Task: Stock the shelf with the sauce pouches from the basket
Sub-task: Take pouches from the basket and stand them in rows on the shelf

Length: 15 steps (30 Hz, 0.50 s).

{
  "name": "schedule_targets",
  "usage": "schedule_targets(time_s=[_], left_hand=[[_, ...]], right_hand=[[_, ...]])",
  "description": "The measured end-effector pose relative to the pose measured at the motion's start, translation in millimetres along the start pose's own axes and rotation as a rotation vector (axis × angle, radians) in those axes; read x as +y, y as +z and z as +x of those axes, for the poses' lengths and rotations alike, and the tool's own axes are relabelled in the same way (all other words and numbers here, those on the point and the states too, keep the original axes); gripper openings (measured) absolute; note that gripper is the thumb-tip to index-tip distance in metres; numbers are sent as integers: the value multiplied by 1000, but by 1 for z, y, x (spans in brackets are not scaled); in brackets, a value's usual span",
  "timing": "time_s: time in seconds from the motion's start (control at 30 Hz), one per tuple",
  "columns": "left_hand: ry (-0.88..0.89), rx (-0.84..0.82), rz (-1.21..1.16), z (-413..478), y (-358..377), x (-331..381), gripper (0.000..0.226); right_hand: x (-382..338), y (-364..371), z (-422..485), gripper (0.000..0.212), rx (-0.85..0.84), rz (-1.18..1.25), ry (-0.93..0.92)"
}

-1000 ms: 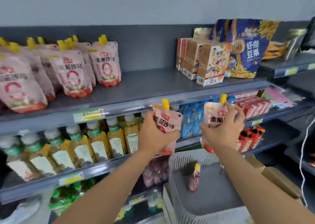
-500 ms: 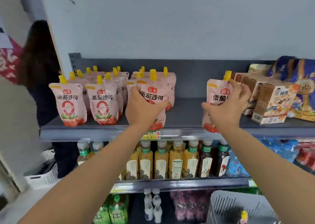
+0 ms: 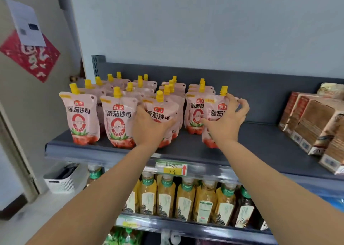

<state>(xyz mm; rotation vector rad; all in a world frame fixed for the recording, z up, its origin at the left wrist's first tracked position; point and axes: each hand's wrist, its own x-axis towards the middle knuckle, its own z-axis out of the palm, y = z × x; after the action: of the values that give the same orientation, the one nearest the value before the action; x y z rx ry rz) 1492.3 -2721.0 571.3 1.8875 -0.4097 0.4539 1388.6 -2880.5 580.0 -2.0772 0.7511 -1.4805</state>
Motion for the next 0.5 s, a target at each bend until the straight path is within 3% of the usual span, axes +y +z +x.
schedule_targets(time_s=[0.5], left_hand=[[96,22,136,-3,13,-16,88]], right_hand=[[0,59,-2,97,-37,-100,26]])
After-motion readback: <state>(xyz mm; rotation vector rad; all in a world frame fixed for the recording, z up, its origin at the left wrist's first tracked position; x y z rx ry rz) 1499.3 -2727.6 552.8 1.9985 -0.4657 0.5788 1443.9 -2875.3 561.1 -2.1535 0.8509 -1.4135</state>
